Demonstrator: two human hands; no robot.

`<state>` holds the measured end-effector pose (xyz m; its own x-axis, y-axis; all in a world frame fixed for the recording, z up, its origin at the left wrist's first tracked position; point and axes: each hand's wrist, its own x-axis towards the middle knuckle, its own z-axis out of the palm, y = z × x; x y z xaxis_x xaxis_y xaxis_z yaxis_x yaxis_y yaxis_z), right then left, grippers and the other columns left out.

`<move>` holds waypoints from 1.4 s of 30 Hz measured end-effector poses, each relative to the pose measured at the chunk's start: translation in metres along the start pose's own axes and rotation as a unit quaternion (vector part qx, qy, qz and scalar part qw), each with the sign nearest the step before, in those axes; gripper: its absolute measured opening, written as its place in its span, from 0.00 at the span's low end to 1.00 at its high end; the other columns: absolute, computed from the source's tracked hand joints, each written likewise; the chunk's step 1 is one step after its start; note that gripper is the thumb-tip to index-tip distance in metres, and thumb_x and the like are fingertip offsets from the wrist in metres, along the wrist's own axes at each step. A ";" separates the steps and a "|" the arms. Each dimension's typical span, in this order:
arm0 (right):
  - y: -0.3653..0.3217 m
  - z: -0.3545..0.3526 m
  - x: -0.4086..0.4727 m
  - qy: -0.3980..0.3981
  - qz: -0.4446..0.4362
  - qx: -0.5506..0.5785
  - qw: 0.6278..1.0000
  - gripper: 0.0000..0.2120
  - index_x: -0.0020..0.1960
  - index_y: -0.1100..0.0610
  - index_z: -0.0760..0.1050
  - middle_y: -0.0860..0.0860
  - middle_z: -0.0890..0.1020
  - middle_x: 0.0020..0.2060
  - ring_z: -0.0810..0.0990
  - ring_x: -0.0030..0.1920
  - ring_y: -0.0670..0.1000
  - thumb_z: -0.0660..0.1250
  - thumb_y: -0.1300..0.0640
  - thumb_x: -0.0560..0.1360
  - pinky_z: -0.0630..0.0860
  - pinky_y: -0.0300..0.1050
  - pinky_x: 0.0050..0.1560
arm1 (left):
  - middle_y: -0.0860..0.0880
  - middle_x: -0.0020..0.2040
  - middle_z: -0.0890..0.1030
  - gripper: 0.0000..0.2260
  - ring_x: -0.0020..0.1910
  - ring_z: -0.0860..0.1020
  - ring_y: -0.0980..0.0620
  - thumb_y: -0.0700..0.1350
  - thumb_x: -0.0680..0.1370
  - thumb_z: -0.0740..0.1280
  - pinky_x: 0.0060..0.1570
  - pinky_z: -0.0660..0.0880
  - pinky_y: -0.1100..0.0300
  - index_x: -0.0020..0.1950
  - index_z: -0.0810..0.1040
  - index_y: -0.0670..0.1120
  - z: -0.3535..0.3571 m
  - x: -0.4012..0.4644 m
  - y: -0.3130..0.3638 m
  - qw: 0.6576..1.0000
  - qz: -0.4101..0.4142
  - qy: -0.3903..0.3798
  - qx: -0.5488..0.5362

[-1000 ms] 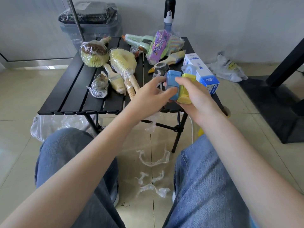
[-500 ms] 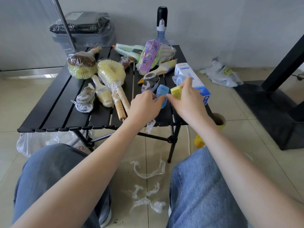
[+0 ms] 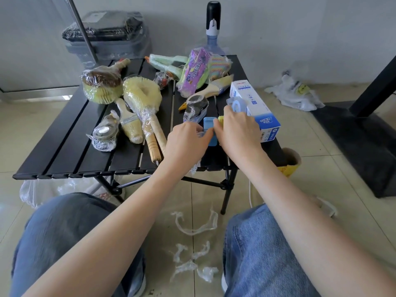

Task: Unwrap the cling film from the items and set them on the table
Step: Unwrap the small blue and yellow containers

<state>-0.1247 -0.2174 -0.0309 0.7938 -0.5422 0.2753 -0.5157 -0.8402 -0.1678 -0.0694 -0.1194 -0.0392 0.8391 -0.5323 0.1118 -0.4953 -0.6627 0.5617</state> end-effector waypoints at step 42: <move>-0.356 0.069 -0.067 -0.309 -0.204 0.532 0.762 0.28 0.72 0.57 0.67 0.46 0.67 0.72 0.64 0.72 0.43 0.52 0.73 0.75 0.61 0.35 0.70 | 0.50 0.49 0.81 0.03 0.40 0.81 0.57 0.46 0.80 0.64 0.48 0.75 0.57 0.51 0.73 0.49 -0.183 -0.067 -0.341 0.921 -0.231 0.221 -0.222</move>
<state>0.0278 0.1175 -0.0553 0.9877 0.1410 0.0677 0.1070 -0.2934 -0.9500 0.0845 0.2386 -0.0885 0.9955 0.0837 0.0434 -0.0030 -0.4317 0.9020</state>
